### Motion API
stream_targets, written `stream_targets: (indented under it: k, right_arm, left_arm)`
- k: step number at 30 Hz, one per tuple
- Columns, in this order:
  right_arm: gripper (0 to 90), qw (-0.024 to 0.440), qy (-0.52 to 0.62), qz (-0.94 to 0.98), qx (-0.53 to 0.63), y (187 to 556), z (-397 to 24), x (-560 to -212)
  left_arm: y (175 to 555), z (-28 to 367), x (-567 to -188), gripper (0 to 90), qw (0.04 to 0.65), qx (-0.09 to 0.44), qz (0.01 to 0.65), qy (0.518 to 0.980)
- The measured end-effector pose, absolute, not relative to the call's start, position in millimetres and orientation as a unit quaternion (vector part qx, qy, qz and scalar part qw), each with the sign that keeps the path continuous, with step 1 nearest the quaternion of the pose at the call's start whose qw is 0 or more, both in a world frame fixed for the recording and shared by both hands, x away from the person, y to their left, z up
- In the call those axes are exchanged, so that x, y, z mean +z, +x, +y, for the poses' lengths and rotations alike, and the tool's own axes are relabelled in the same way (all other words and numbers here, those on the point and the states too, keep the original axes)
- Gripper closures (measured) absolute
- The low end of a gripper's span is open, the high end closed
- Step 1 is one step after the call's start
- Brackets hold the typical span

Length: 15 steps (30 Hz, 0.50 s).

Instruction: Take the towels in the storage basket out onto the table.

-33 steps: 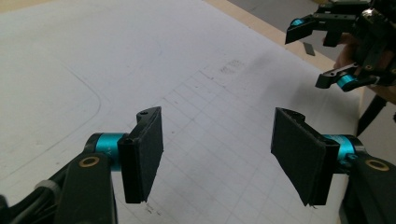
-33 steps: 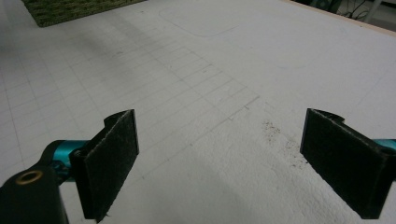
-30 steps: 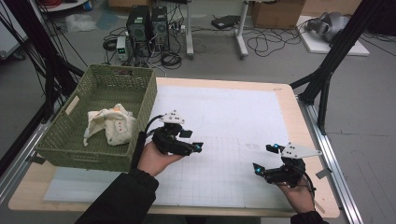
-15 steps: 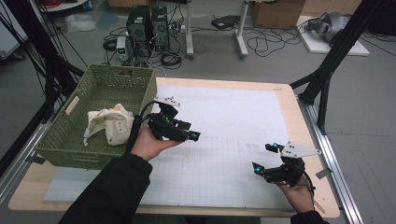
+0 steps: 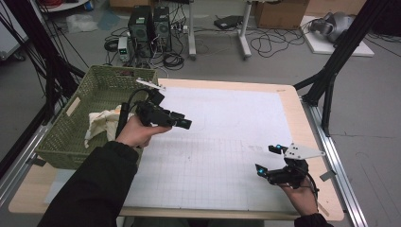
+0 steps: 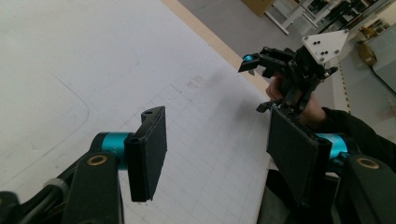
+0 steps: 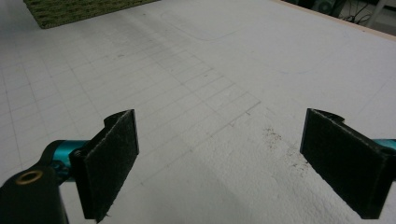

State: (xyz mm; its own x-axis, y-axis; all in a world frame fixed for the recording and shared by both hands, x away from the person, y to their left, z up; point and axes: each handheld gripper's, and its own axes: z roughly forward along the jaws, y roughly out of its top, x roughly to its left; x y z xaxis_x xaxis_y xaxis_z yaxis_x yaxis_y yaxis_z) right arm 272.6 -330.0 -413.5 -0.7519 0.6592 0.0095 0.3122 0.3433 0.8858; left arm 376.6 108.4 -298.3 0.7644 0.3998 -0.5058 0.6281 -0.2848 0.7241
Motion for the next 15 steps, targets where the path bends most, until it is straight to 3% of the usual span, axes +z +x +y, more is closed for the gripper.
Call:
stream_targets:
  k: [15]
  right_arm:
    - [10.6,0.178,0.304,0.798,0.488,273,-331,-413]
  left_arm:
    - [389,142,-285,38.3,0.506,-0.113,0.347,0.782]
